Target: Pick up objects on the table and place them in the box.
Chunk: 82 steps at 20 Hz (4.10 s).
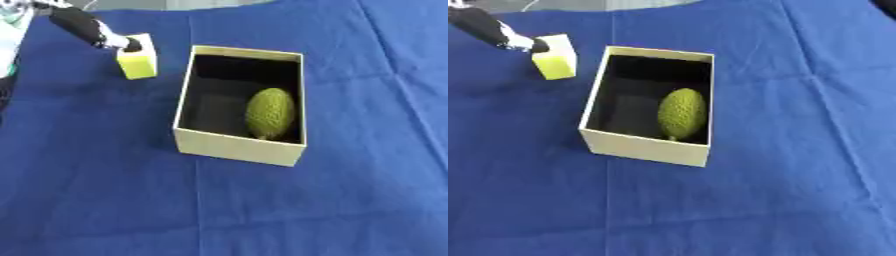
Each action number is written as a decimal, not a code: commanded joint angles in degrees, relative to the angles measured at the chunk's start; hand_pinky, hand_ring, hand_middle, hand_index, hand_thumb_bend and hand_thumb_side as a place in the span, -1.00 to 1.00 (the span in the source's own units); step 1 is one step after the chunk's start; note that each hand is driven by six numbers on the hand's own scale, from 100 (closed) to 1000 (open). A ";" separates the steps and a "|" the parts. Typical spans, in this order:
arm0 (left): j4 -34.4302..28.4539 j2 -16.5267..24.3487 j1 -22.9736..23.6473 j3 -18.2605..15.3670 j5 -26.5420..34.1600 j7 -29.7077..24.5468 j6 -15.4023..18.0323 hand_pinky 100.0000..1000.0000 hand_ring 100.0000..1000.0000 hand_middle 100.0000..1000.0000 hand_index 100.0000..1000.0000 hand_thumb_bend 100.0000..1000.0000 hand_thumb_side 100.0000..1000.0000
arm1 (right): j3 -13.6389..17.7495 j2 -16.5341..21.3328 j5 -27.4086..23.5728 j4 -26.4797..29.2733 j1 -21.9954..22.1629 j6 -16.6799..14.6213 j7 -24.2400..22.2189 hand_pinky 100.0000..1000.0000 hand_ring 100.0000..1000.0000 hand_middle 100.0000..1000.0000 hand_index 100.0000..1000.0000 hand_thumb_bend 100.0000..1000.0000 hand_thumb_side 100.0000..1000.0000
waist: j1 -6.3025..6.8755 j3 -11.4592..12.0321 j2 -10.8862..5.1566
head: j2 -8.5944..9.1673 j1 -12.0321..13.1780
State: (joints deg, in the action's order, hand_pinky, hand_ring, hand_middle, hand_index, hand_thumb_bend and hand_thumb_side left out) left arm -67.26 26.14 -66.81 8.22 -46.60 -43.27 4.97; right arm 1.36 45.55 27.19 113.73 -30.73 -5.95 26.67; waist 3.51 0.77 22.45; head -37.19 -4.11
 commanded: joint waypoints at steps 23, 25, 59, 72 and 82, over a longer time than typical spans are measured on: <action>7.58 1.30 -0.93 -2.82 -5.07 1.55 -0.52 0.87 0.94 0.75 0.90 0.05 -0.18 | -0.24 1.07 -0.92 0.86 -1.47 -0.37 -1.30 0.64 0.47 0.44 0.53 -0.87 0.19 | 0.70 -2.44 1.95 | 2.44 1.14; 7.91 1.41 -1.07 -2.95 -5.33 2.45 -0.42 0.88 0.95 0.76 0.90 0.05 -0.18 | -0.25 1.08 -1.01 0.86 -1.49 -0.40 -1.42 0.64 0.47 0.44 0.53 -0.87 0.19 | 0.77 -2.65 2.24 | 2.70 1.33; -17.25 1.24 -0.09 3.56 0.48 2.77 -2.20 0.31 0.30 0.08 0.42 -1.00 -0.91 | 0.18 0.73 -1.68 0.86 -0.64 -0.07 -1.21 0.64 0.47 0.44 0.53 -0.89 0.20 | 0.23 -2.22 1.91 | 0.70 0.33; -36.75 -2.57 2.48 14.57 8.48 -4.57 -2.66 0.29 0.26 0.08 0.42 -1.00 -0.90 | -0.04 0.33 -1.89 0.86 -1.55 0.15 -1.64 0.64 0.48 0.44 0.54 -0.89 0.19 | -0.19 -1.14 0.56 | -0.45 -0.60; -30.04 -8.35 5.68 17.70 -1.11 -3.28 -1.86 0.30 0.28 0.10 0.42 -1.00 -0.94 | -0.02 0.00 -1.99 0.86 -1.14 0.15 -1.83 0.65 0.48 0.43 0.53 -0.90 0.20 | -0.17 -0.80 0.80 | -0.32 -0.58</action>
State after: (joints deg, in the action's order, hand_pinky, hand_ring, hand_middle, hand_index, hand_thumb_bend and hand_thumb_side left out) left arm -97.46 18.02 -60.43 25.94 -46.39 -47.12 2.91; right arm 0.68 44.60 25.58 113.73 -31.41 -5.80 24.94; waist 3.70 0.00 24.72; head -37.74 -4.72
